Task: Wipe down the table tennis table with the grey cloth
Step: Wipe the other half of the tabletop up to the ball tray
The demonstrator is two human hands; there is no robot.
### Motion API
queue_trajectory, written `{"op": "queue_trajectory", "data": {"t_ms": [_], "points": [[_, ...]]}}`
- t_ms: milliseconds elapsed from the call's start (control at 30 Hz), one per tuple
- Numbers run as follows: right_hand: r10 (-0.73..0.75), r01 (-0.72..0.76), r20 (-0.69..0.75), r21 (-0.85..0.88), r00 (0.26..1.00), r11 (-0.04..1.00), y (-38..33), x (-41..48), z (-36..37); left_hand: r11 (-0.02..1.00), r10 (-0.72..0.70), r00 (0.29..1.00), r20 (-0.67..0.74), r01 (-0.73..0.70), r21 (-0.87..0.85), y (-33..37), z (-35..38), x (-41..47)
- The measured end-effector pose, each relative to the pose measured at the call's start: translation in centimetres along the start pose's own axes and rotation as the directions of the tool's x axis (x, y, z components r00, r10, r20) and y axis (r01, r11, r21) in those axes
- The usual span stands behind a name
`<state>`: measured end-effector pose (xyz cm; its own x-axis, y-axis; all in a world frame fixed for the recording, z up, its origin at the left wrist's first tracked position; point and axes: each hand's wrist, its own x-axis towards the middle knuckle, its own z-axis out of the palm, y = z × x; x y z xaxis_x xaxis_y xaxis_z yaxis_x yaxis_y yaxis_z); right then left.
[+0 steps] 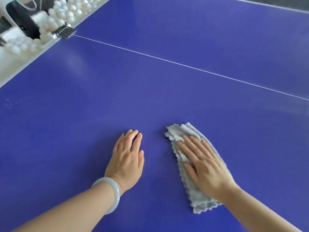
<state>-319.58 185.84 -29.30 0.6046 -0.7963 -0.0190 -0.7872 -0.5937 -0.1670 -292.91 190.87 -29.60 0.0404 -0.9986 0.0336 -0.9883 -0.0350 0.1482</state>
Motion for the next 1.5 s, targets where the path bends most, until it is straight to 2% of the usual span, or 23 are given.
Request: {"op": "queue_trajectory", "data": {"t_ms": [67,133,200,233,267,300,367,400,467,533,600,667,733,833,900,1000,1100,1133,1233,1300,1367,1433,1500], "points": [[0.219,-0.220,-0.053,-0.018,0.974,0.975,6.1,-0.8,-1.1,1.000,-0.013,1.000,0.018,0.014,-0.018,0.0,0.0,0.0],[0.525,-0.525,-0.055,0.027,0.849,0.851,10.4,0.8,-2.3,1.000,-0.020,0.999,0.025,0.021,-0.022,0.1,-0.1,0.0],[0.703,-0.703,-0.055,0.026,0.709,0.711,10.2,4.3,-2.4,1.000,-0.015,1.000,0.022,0.015,-0.016,0.0,-0.1,0.0],[0.725,-0.725,-0.058,0.037,0.686,0.688,8.7,6.1,-2.2,1.000,-0.015,1.000,0.023,0.015,-0.021,0.0,-0.2,0.0],[0.705,-0.703,-0.059,0.056,0.706,0.709,6.6,7.5,-2.0,1.000,-0.015,1.000,0.022,0.016,-0.027,0.0,-0.2,-0.1],[0.634,-0.630,-0.070,0.066,0.771,0.774,4.0,8.4,-1.5,0.999,-0.016,1.000,0.014,0.016,-0.029,0.0,-0.1,-0.1],[0.373,-0.370,-0.077,0.057,0.925,0.927,-1.6,8.2,-0.2,0.999,-0.021,1.000,-0.001,0.020,-0.030,0.0,0.0,-0.3],[0.235,-0.233,-0.047,0.048,0.971,0.971,-3.5,6.9,0.3,0.999,-0.022,1.000,0.000,0.022,-0.031,0.0,-0.1,-0.2],[0.058,-0.058,-0.015,0.045,0.998,0.997,-3.7,3.2,0.5,0.999,-0.010,1.000,0.001,0.010,-0.033,0.0,-0.1,-0.1],[0.076,-0.076,-0.018,0.018,0.997,0.997,0.4,-0.6,0.3,1.000,0.000,1.000,-0.008,0.000,-0.022,0.1,-0.2,-0.1],[0.265,-0.265,-0.075,0.001,0.961,0.964,6.0,-3.0,-0.6,1.000,0.005,1.000,-0.014,-0.005,-0.016,0.2,-0.2,-0.2],[0.507,-0.505,-0.082,0.048,0.858,0.862,10.1,-3.5,-1.6,1.000,0.016,0.999,-0.040,-0.016,-0.001,0.3,-0.3,-0.3],[0.607,-0.604,-0.085,0.053,0.790,0.795,11.3,-2.9,-1.5,0.998,0.039,0.997,-0.060,-0.036,0.051,0.8,-0.5,0.1],[0.605,-0.603,-0.076,0.047,0.793,0.796,11.2,-2.6,-1.2,0.996,0.068,0.994,-0.091,-0.063,0.058,3.3,-1.0,2.7],[0.602,-0.601,-0.064,0.035,0.796,0.798,11.4,-3.0,-1.3,0.987,0.159,0.984,-0.082,-0.160,-0.001,5.6,-0.8,5.1],[0.580,-0.577,-0.047,0.063,0.814,0.815,11.8,-3.1,-1.6,0.950,0.310,0.949,0.046,-0.312,0.023,8.0,0.2,7.7],[0.565,-0.563,-0.062,0.054,0.822,0.825,14.7,-2.9,-2.2,0.954,0.290,0.950,0.113,-0.297,0.049,7.8,1.2,8.4],[0.616,-0.614,-0.085,0.058,0.783,0.787,16.4,-2.6,-2.6,0.956,0.282,0.953,0.110,-0.288,0.046,7.7,1.3,8.4],[0.819,-0.814,-0.096,0.092,0.566,0.574,21.3,-0.6,-3.8,0.958,0.278,0.953,0.122,-0.284,0.041,7.8,1.6,8.5],[0.869,-0.860,-0.059,0.123,0.491,0.494,23.1,2.4,-4.2,0.959,0.274,0.954,0.117,-0.280,0.037,7.8,1.8,8.5],[0.856,-0.845,-0.047,0.145,0.514,0.515,23.3,6.5,-4.6,0.959,0.275,0.953,0.131,-0.281,0.035,7.7,1.8,8.5],[0.773,-0.762,-0.071,0.130,0.630,0.634,21.9,11.5,-4.7,0.958,0.278,0.951,0.136,-0.284,0.028,7.6,1.9,8.5],[0.627,-0.616,-0.089,0.123,0.774,0.778,18.8,16.4,-4.8,0.957,0.284,0.949,0.139,-0.288,0.015,7.6,1.7,8.6]]}}
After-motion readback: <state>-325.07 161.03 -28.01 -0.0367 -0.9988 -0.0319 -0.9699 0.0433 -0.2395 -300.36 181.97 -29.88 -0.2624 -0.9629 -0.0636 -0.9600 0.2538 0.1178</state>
